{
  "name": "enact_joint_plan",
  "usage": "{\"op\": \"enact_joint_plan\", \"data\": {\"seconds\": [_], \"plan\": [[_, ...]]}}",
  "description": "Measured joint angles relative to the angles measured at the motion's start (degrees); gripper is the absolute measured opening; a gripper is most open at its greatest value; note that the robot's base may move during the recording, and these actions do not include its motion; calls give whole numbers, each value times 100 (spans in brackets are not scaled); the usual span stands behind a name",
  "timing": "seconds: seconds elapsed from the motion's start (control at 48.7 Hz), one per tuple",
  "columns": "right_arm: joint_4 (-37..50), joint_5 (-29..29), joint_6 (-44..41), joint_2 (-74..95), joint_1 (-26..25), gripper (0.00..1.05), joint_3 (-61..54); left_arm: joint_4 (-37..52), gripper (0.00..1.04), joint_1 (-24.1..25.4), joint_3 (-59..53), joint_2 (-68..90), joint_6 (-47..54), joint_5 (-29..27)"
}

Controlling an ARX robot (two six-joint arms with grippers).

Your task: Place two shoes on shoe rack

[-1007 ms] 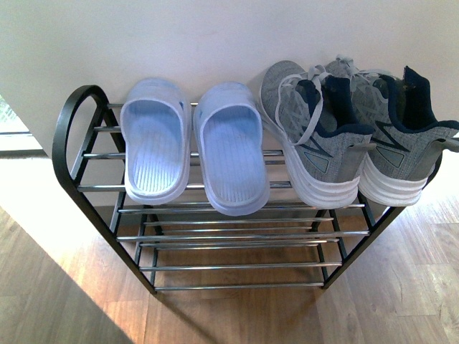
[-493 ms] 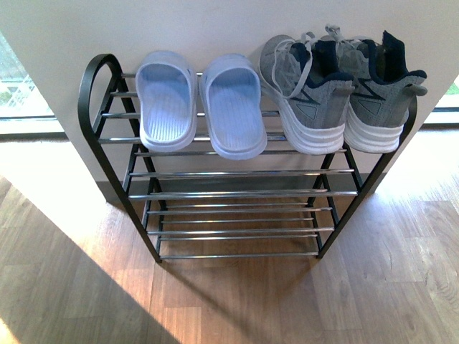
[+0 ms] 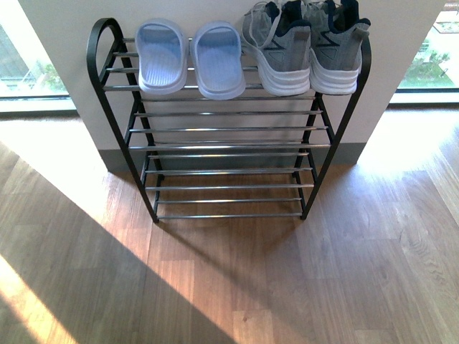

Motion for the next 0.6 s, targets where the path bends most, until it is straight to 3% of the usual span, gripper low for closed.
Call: {"op": "enact_joint_plan", "data": {"seconds": [0.596], "plan": [[0,-4,0,2,0,96,0,0,95,0,0,0,0,2]]}}
